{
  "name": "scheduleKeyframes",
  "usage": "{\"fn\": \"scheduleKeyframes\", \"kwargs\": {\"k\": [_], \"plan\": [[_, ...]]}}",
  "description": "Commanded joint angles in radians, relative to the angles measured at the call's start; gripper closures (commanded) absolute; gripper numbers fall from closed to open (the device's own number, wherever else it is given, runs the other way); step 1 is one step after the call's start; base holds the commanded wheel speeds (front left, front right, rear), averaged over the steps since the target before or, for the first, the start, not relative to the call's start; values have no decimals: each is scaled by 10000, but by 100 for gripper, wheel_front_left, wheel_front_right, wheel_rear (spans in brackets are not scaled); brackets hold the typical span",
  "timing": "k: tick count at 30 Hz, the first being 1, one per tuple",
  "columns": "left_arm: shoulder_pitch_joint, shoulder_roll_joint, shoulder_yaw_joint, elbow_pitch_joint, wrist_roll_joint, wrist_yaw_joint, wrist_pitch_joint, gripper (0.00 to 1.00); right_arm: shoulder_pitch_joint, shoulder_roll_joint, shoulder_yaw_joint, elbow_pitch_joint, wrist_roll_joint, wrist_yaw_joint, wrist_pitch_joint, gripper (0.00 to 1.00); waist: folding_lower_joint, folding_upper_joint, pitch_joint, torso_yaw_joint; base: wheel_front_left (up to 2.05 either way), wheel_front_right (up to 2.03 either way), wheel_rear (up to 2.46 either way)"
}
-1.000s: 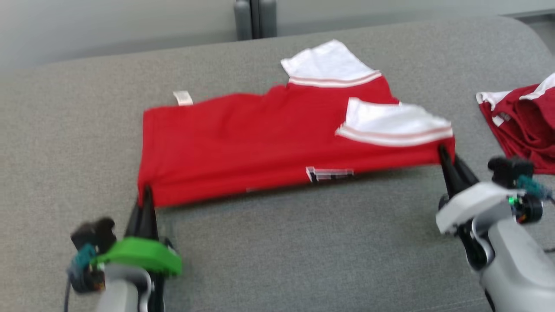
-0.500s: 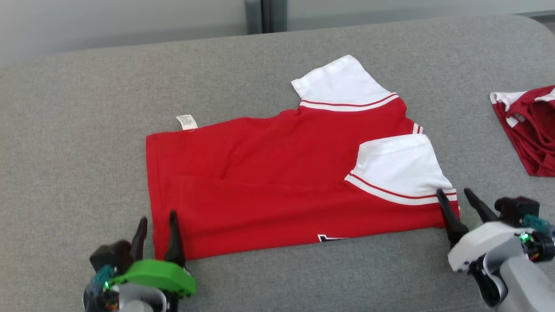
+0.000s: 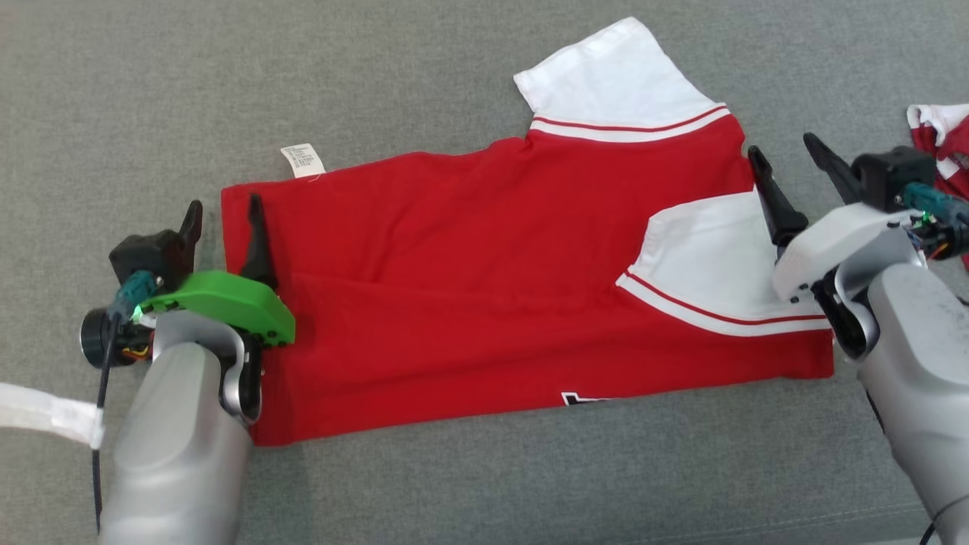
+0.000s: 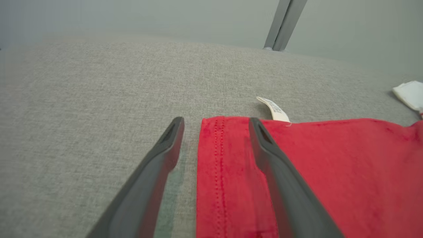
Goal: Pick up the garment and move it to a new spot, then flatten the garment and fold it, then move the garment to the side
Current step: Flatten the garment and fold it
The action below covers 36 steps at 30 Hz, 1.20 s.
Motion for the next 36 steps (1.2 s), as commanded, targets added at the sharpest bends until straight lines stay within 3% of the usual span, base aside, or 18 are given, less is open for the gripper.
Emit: {"fn": "scheduleKeyframes", "kwargs": {"k": [1, 5, 6, 8, 13, 20, 30, 31, 32, 33, 36], "plan": [[-357, 79, -51, 275, 86, -76, -20, 0, -321, -95, 123, 124, -114, -16, 42, 0, 0, 0, 421, 14, 0, 0, 0], [-1064, 89, -197, 1135, 166, -151, -34, 0, -1263, -228, 523, 558, -155, -16, 298, 0, 0, 0, 737, 162, 0, 0, 0], [-1187, 64, -252, 1298, 160, -179, -36, 47, -1463, -249, 614, 658, -134, -16, 365, 0, 0, 0, 793, 209, 0, 0, 0], [-1457, -20, -409, 1651, 187, -262, -5, 100, -1995, -322, 825, 916, -125, -16, 546, 0, 0, 0, 946, 354, 0, 0, 0], [-1921, -187, -739, 1831, 215, -440, -19, 100, -3093, -430, 1253, 1536, 125, -16, 1032, 0, 0, 0, 1220, 818, 0, 0, 0], [-2092, -413, -1136, 989, 109, -570, -36, 100, -4400, -364, 1778, 2488, 544, -16, 1558, 0, 0, 0, 1561, 1547, 0, 0, 0], [-1878, -483, -1850, 134, -332, -640, -38, 100, -5369, -237, 1846, 4311, 541, -16, 1795, 0, 0, 0, 2005, 2109, 0, 0, 0], [-1875, -481, -1908, 68, -392, -642, -38, 100, -5392, -207, 1877, 4426, 523, -16, 1776, 22, 0, 0, 2033, 2121, 0, 0, 0], [-1867, -480, -1966, 6, -447, -643, -38, 100, -5400, -163, 1944, 4548, 499, -16, 1769, 71, 0, 0, 2054, 2131, 0, 0, 0], [-1858, -480, -1998, -42, -482, -640, -39, 100, -5421, -145, 1967, 4615, 506, -13, 1707, 100, 0, 0, 2064, 2131, 0, 0, 0], [-1827, -480, -1965, -313, -462, -541, -39, 100, -5700, -353, 1805, 4701, 405, -16, 783, 100, 0, 0, 2064, 2074, 0, 0, 0]]}}
